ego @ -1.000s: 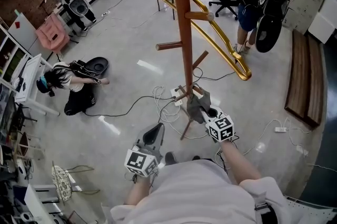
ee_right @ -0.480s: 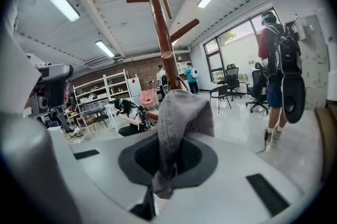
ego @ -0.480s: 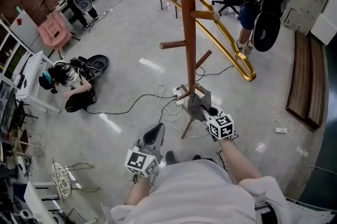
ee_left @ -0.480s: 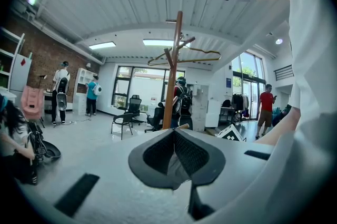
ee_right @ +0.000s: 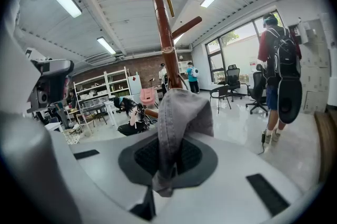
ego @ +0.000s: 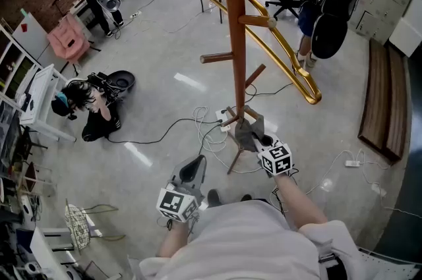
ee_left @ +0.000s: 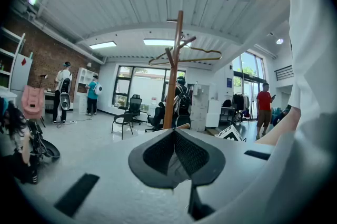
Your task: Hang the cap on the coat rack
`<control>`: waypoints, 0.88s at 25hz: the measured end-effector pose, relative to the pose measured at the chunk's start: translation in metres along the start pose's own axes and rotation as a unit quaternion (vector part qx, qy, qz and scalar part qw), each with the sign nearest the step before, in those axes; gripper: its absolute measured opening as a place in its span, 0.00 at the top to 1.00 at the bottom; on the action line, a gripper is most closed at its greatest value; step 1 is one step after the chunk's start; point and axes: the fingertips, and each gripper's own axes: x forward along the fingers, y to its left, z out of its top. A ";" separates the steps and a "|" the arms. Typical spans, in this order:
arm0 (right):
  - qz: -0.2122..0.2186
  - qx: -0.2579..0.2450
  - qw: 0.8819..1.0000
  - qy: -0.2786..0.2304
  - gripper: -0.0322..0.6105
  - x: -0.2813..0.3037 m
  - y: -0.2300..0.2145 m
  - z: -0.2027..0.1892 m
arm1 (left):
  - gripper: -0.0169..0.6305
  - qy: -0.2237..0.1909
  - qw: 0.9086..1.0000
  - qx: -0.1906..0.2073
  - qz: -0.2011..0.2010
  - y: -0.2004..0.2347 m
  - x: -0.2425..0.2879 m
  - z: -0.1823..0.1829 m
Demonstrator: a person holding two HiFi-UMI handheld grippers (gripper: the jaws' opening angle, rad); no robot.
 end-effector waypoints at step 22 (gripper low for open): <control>0.001 -0.017 1.000 0.005 0.92 0.004 0.004 -0.003 | 0.96 -0.003 1.000 0.000 -0.002 0.001 -0.002 0.001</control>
